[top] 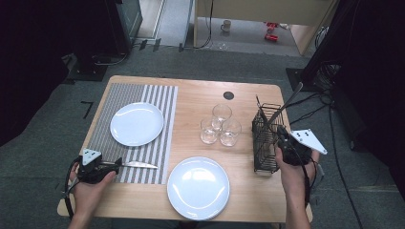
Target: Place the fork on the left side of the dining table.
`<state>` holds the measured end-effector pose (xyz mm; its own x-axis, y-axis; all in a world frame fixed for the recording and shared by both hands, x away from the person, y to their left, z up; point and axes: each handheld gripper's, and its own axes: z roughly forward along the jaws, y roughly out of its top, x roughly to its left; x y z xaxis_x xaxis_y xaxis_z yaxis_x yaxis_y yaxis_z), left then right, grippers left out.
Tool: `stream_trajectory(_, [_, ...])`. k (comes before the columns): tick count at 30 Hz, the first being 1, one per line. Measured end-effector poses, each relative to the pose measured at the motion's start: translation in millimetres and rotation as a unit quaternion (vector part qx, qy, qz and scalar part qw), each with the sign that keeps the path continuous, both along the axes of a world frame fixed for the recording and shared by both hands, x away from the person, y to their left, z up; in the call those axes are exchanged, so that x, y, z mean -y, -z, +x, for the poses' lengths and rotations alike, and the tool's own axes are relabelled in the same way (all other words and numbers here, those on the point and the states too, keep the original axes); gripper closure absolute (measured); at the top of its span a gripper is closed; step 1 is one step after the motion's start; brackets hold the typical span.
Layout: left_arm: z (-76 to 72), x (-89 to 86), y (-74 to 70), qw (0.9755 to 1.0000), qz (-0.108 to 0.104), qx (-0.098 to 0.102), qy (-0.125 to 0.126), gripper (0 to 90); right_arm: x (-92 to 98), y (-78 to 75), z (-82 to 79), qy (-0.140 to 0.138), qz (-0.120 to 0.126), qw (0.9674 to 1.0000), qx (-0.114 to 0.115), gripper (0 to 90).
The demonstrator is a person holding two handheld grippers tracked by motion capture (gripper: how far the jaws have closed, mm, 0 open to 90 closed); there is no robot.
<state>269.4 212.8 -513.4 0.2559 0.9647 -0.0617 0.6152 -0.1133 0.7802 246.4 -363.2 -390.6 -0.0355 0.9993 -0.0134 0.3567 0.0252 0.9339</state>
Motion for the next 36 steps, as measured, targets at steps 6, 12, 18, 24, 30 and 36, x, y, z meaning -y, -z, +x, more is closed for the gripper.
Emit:
stream_trajectory(6, [0.0,0.2,0.1,1.0000,0.001,0.000,-0.001,20.1,3.2,-0.2,2.1,0.005,0.006,1.0000,0.002,87.7])
stream_trajectory(12, [-0.1,0.0,0.1,1.0000,0.000,0.000,0.000,20.2,1.1,3.3,3.6,0.009,-0.008,0.9998,0.013,87.0])
stream_trajectory(18, [-0.4,-0.3,0.1,1.0000,-0.002,0.000,0.000,20.1,-5.1,10.1,4.8,0.006,-0.013,0.9999,0.009,86.1])
stream_trajectory(24, [-0.2,-0.1,0.2,1.0000,-0.001,-0.001,0.000,20.2,-4.7,15.2,6.7,0.003,-0.011,0.9999,-0.007,86.8])
stream_trajectory(30, [-0.1,-0.1,0.3,1.0000,-0.001,-0.001,0.000,20.2,-2.8,15.4,5.9,0.008,0.006,0.9999,-0.004,87.6])
stream_trajectory(36, [-0.2,-0.3,0.4,1.0000,-0.002,-0.001,0.000,20.2,1.1,19.9,3.5,0.029,0.031,0.9989,0.021,87.8])
